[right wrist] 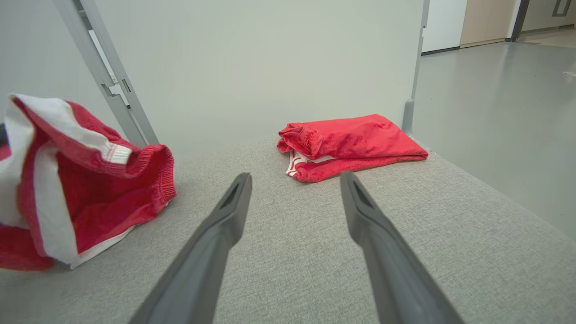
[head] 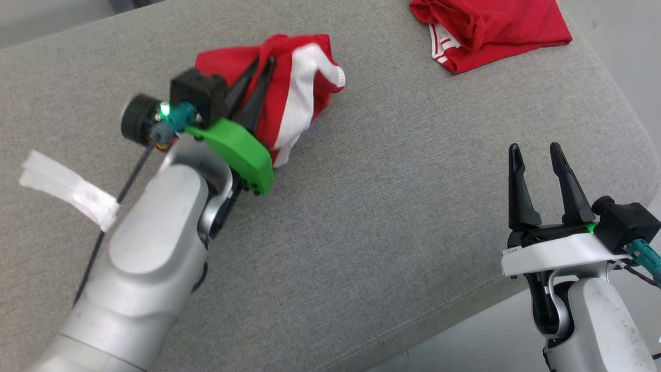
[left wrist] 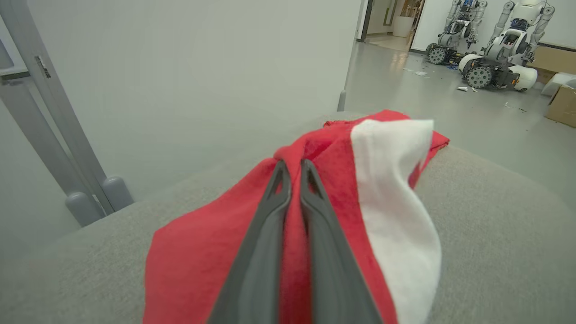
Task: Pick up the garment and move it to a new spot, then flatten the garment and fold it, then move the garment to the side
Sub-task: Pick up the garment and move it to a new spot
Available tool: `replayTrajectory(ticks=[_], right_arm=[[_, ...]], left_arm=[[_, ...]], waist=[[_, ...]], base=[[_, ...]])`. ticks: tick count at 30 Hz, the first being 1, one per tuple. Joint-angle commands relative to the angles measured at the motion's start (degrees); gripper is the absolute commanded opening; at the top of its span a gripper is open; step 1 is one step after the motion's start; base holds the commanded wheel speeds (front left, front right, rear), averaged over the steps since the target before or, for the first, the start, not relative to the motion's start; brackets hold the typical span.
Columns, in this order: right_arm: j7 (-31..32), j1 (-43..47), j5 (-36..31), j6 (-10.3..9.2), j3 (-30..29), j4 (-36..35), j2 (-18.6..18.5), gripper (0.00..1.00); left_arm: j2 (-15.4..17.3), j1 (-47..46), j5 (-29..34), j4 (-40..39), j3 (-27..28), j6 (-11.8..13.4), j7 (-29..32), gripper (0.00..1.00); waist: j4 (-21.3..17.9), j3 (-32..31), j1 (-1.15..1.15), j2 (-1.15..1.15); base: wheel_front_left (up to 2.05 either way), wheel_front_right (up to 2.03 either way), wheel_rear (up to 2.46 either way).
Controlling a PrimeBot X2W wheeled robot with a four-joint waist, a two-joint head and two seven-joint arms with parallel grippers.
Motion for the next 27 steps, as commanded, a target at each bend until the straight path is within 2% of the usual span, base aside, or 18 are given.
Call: replayTrajectory(ticks=[1,2,3,8,13,19,27], right_arm=[[-0.2,-0.2,0.5,-0.10,0.1,0.1,0.0,1.00],[-0.2,-0.1,0.5,-0.10,0.2,0.2,0.0,1.00],[-0.2,0.0,0.5,-0.10,0.2,0.3,0.0,1.00],[-0.2,0.4,-0.2,-0.10,0.7,0.9,0.0,1.00],[-0.2,1.4,-1.1,-0.10,0.6,1.2,0.0,1.00],[-0.2,2.4,-2.5,-0.10,0.2,1.6,0.0,1.00],[-0.2,3.1,-4.0,-0.11,-0.1,1.6,-0.1,1.00]], left_arm=[[-0.5,2.2,-0.4,1.1,-0.3,0.6,-1.7,0.00],[-1.1,3.4,-1.1,1.9,-0.4,0.6,-2.1,0.42],[-1.6,4.5,-1.2,2.8,-0.6,0.5,-3.0,1.00],[-2.8,6.6,-0.4,5.6,-1.5,0.4,-6.3,1.00],[-2.3,7.3,0.0,4.5,0.4,1.3,-8.8,1.00],[-0.3,11.1,1.5,-2.6,6.2,3.4,-9.3,1.00],[2.8,20.9,4.2,-11.4,14.8,4.7,-9.3,1.00]], waist=[[0.1,-0.1,0.00,0.00],[0.2,-0.2,0.00,0.00],[0.4,-0.4,0.00,0.00],[1.7,-2.1,0.00,0.00],[3.6,-5.3,0.00,0.00],[6.9,-8.7,0.00,0.00],[11.5,-12.2,0.00,0.00]], base=[[0.00,0.00,0.00],[0.00,0.00,0.00],[0.00,0.00,0.00],[0.00,0.00,0.00],[0.00,0.00,0.00],[0.00,0.00,0.00],[0.00,0.00,0.00]])
